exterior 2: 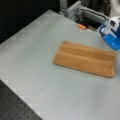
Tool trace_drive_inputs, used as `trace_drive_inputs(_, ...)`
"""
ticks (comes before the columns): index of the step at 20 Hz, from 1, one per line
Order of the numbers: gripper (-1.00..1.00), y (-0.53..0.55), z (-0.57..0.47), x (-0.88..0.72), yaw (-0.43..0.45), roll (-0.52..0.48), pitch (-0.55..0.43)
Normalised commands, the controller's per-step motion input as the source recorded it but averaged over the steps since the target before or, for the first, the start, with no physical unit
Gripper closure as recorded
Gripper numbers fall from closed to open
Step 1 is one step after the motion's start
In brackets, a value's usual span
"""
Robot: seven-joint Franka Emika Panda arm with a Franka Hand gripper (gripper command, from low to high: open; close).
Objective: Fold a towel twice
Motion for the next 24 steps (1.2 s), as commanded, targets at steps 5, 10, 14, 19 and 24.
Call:
trace_drive_inputs(5, -1.0, 0.23, 0.12, 0.46, 0.109, -0.513, 0.366)
trace_drive_inputs(10, -1.0, 0.25, -0.07, 0.37, 0.059, -0.533, 0.271)
trace_drive_inputs(14, -1.0, 0.23, -0.13, 0.29, 0.031, -0.408, 0.197)
trace_drive_inputs(19, -1.0, 0.22, -0.09, 0.22, 0.016, -0.3, 0.175)
trace_drive_inputs(24, -1.0, 0.2, -0.09, 0.19, 0.039, -0.166, 0.181)
